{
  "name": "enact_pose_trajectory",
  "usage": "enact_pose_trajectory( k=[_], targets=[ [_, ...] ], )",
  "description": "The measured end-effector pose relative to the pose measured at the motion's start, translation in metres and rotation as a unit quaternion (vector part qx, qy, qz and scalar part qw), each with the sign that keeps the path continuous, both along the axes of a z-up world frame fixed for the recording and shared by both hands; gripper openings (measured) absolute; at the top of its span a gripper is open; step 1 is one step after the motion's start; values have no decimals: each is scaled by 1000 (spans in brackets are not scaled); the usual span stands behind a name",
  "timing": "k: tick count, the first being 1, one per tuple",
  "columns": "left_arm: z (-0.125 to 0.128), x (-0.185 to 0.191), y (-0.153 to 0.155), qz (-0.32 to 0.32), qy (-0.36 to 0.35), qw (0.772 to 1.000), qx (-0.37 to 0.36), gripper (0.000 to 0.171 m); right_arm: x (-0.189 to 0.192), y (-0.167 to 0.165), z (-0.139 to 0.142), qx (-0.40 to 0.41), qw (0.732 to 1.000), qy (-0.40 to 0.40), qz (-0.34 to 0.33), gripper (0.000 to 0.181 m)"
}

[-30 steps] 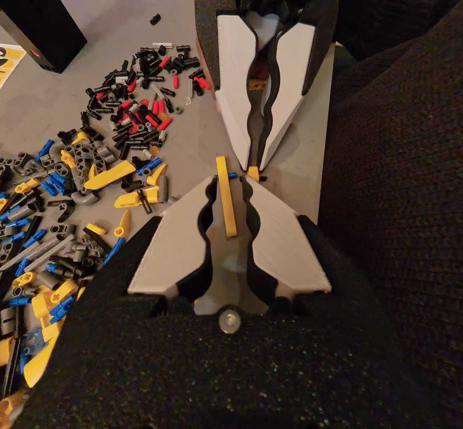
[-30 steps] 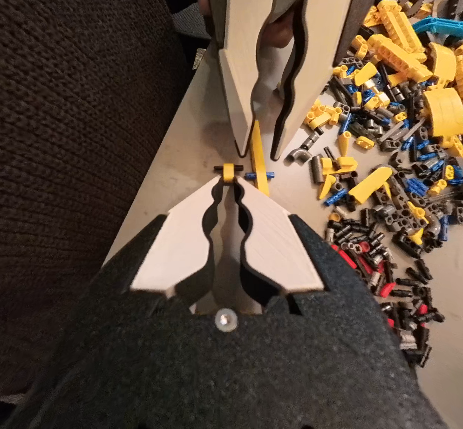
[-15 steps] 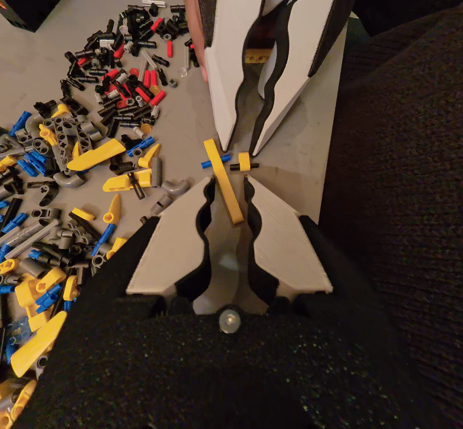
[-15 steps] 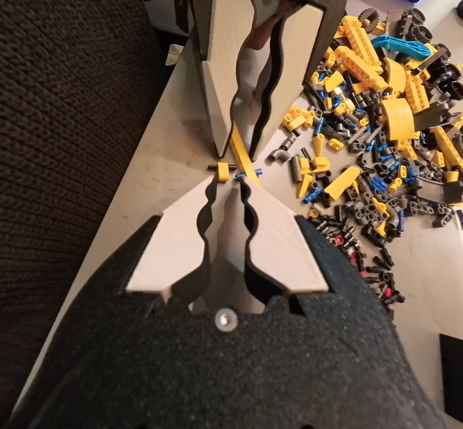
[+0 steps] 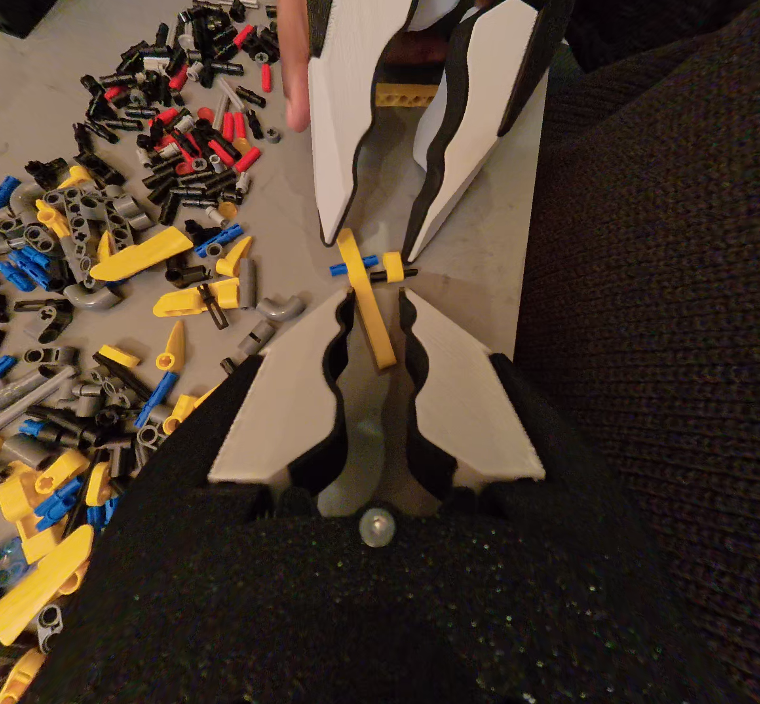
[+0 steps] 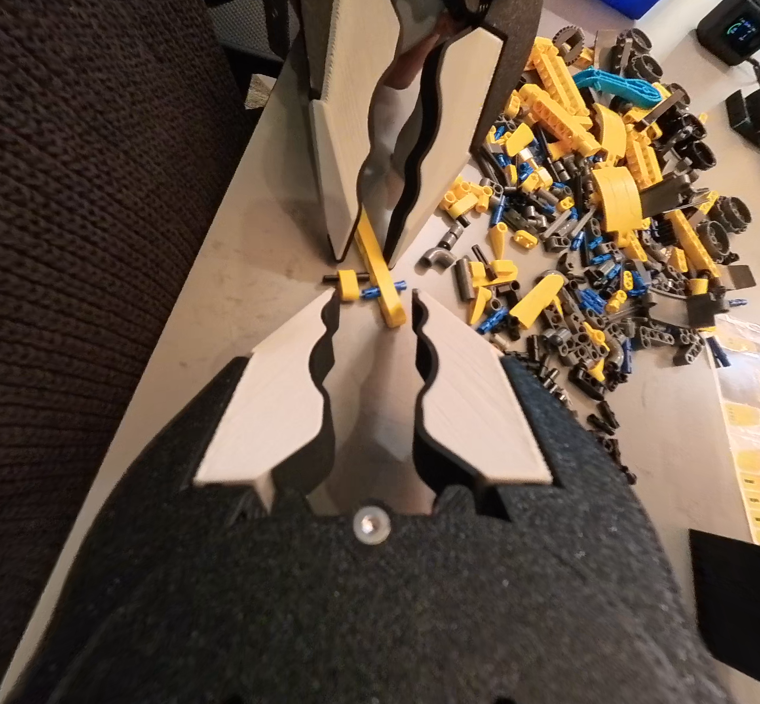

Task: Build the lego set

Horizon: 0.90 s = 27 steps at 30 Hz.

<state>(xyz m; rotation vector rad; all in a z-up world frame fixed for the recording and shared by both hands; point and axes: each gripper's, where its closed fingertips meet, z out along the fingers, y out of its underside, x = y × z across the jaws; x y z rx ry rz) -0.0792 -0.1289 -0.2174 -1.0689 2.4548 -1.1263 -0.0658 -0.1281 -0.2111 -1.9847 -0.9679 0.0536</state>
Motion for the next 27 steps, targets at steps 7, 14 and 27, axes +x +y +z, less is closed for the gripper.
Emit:
enact_pose_trajectory(
  k=[7,14,27],
  targets=[
    [0,-1,-3,-13,2,1000,-2,21,-2,2,-1,-14,1000,13,-7,36],
    [0,2,-8,-24,-1,1000,1,20,-3,1,-2,-21,1000,18,-9,36],
    [1,7,-3,-3,3,1000,-5,20,12,-6,-2,-33,999,31,-30,38]
  ],
)
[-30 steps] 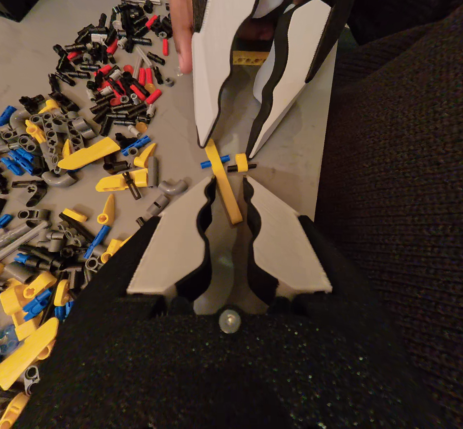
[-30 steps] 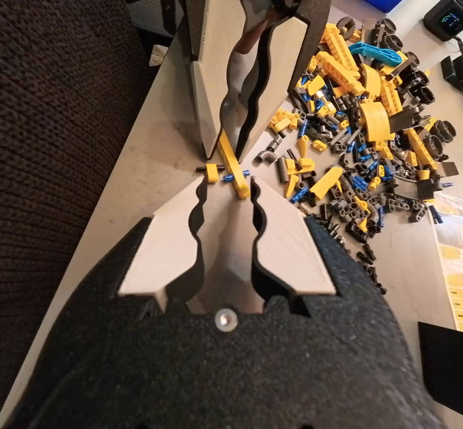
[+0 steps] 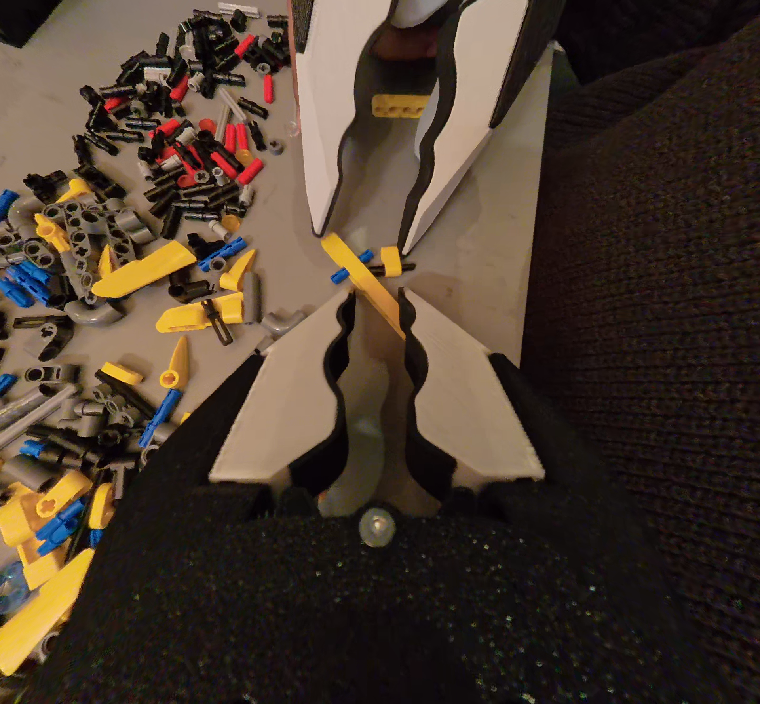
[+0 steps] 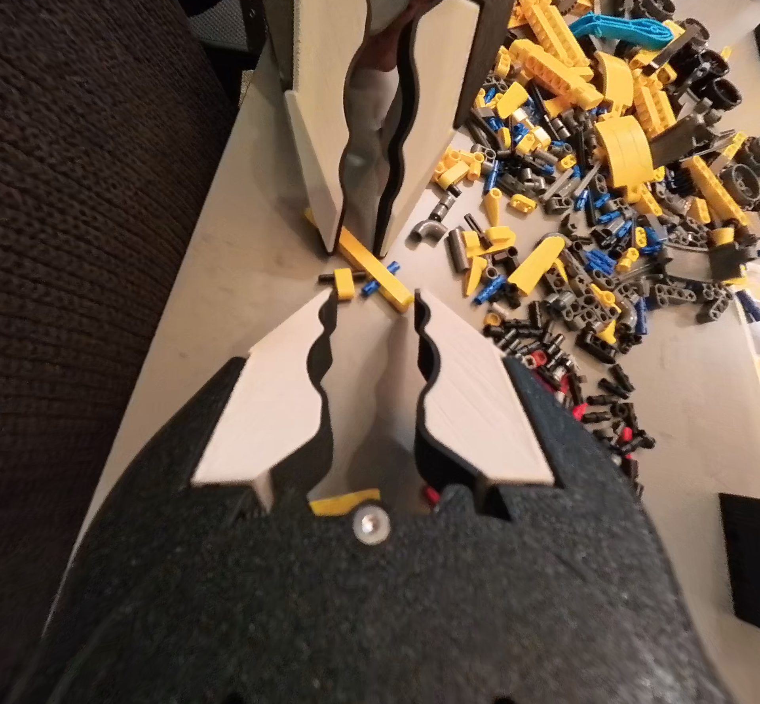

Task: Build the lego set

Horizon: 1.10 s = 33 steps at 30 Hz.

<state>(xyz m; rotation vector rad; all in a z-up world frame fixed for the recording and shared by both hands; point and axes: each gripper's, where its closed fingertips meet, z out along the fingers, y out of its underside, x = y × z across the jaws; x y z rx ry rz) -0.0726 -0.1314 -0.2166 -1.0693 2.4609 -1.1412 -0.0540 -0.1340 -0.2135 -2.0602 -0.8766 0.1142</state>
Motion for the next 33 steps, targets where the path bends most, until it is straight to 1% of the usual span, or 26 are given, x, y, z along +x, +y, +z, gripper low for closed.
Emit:
enact_pose_trajectory(
  k=[4,6,10,16,19,21,22,24,26,30,33],
  targets=[
    [2,2,2,7,-10,1000,0,20,1,0,0,0,1000,0,-2,38],
    [5,4,6,14,-27,1000,5,19,1,0,0,2,1000,-2,-1,38],
    [8,5,11,16,-47,999,14,1,2,0,1,5,1000,-5,-1,38],
    [6,3,10,11,-41,999,15,0,1,2,2,14,1000,-15,1,38],
    [10,5,11,16,-56,998,13,1,1,2,2,16,1000,-17,1,38],
    [16,7,15,38,-66,997,-2,2,1,3,2,16,1000,-16,1,38],
    [18,5,12,37,-54,998,-26,4,1,3,2,16,1000,-16,1,38],
    [21,-2,6,24,-23,997,-69,14,1,3,2,17,1000,-16,2,38],
    [16,-1,7,32,-16,998,-54,19,0,4,2,17,1000,-16,2,37],
    [1,3,9,48,-6,999,4,22,-1,5,2,18,1000,-16,4,37],
    [2,4,8,41,-17,999,11,22,-1,5,2,17,1000,-16,4,37]
  ],
)
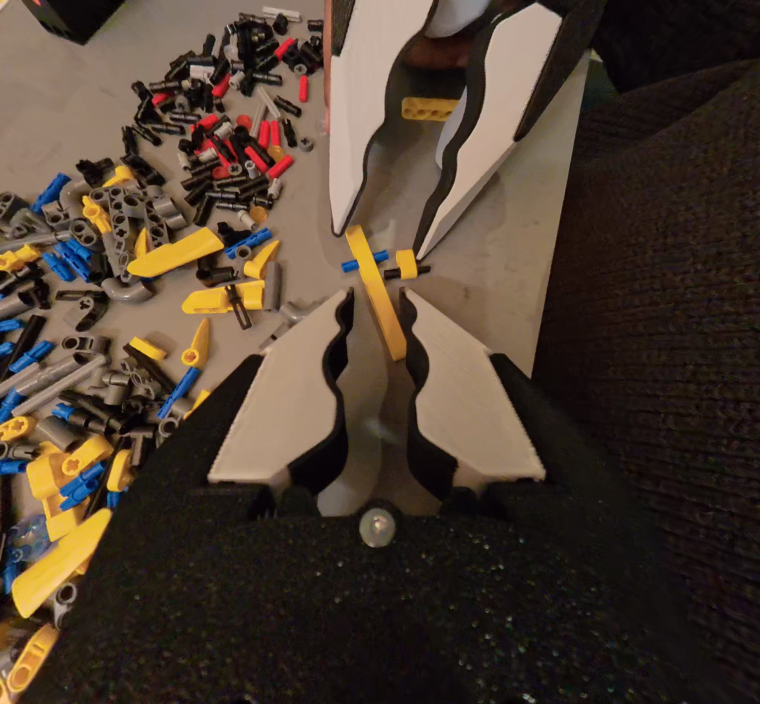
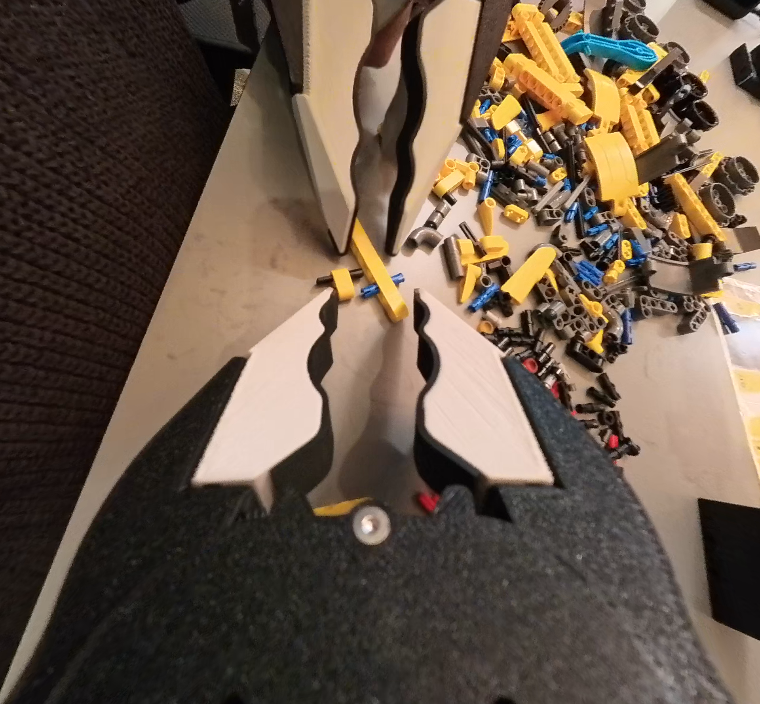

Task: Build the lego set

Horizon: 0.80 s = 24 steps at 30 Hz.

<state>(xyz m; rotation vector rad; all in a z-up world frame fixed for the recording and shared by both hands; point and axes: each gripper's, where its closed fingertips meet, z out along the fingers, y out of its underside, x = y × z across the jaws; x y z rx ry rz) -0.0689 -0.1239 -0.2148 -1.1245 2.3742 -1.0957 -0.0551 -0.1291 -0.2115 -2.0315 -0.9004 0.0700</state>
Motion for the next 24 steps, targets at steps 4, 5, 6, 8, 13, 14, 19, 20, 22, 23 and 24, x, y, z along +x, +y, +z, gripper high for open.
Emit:
enact_pose_trajectory(
  k=[4,5,6,8,13,14,19,20,22,23,24],
  targets=[
    [1,-1,-3,-18,-7,1000,4,14,-1,0,-1,-3,1000,2,3,34],
    [0,-2,-3,-22,-7,1000,10,11,-2,-1,-1,-4,1000,2,3,34],
    [-1,-2,-4,-27,-10,999,14,10,-2,-1,-1,-4,1000,1,4,33],
    [-1,-1,-3,-33,-14,999,18,10,-2,-1,-1,-4,1000,1,4,32],
    [-1,-1,-1,-35,-15,999,19,9,-2,-1,-1,-4,1000,0,5,31],
    [0,-2,-1,-36,-16,999,21,9,-3,-1,-1,-4,1000,0,5,31],
    [-1,-2,-2,-39,-19,999,24,9,-3,-1,-1,-3,1000,0,5,30],
    [-1,-2,-2,-39,-19,999,25,9,-3,-1,-1,-4,1000,0,5,30],
    [-1,-2,-2,-39,-21,999,27,9,-3,-1,-1,-4,1000,0,5,30],
    [-1,-2,-2,-40,-22,999,28,9,-3,-1,-1,-4,1000,0,5,30],
    [-1,-3,-2,-39,-23,999,28,9,-3,-1,-1,-4,1000,0,6,30]
  ],
)
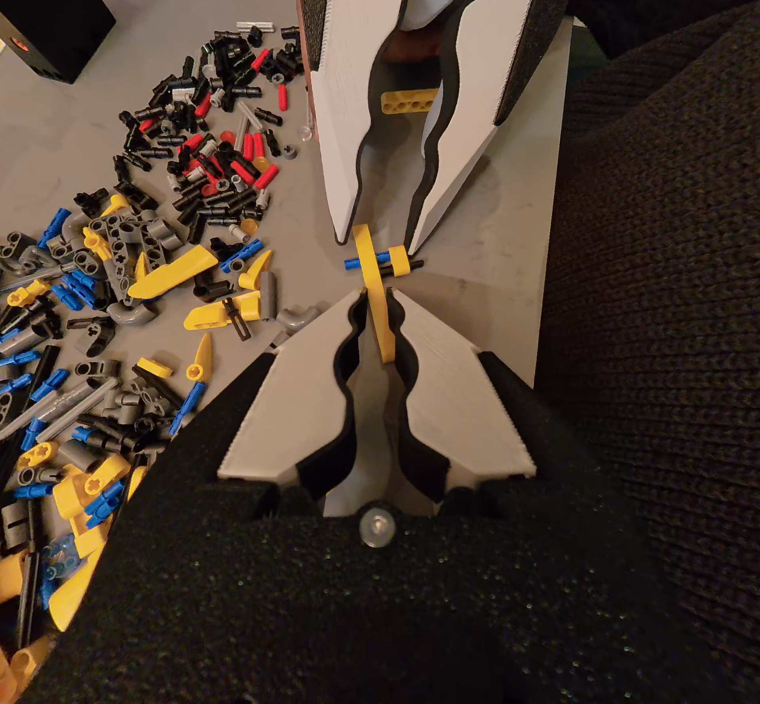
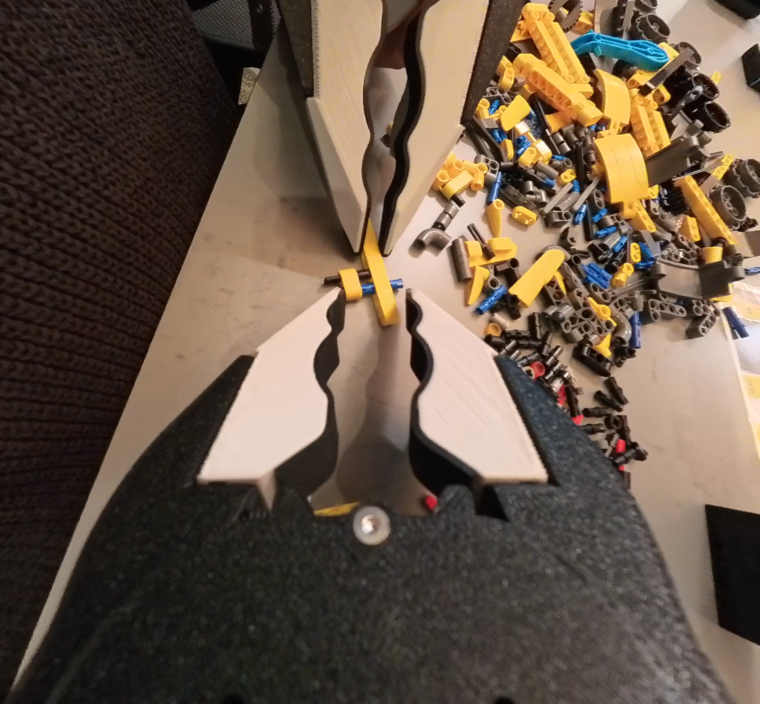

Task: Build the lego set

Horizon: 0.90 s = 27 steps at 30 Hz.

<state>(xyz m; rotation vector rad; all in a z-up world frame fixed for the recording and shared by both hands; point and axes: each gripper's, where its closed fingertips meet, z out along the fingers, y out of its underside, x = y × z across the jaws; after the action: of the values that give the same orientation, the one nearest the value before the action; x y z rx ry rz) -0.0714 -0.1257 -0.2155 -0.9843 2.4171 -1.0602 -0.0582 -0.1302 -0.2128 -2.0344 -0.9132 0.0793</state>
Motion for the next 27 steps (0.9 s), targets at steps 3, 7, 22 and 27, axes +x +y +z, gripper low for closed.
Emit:
enact_pose_trajectory(
  k=[3,7,22,27],
  targets=[
    [0,0,0,0,2,1000,-2,9,0,0,0,-1,1000,0,0,29],
    [0,0,0,0,2,1000,-1,9,-1,0,0,-2,1000,1,1,28],
    [-1,0,0,0,-2,1000,4,9,-2,-1,-1,-11,1000,5,-1,25],
    [-3,-1,1,6,4,1000,9,10,-4,-1,-1,-16,1000,3,-3,25]
  ],
)
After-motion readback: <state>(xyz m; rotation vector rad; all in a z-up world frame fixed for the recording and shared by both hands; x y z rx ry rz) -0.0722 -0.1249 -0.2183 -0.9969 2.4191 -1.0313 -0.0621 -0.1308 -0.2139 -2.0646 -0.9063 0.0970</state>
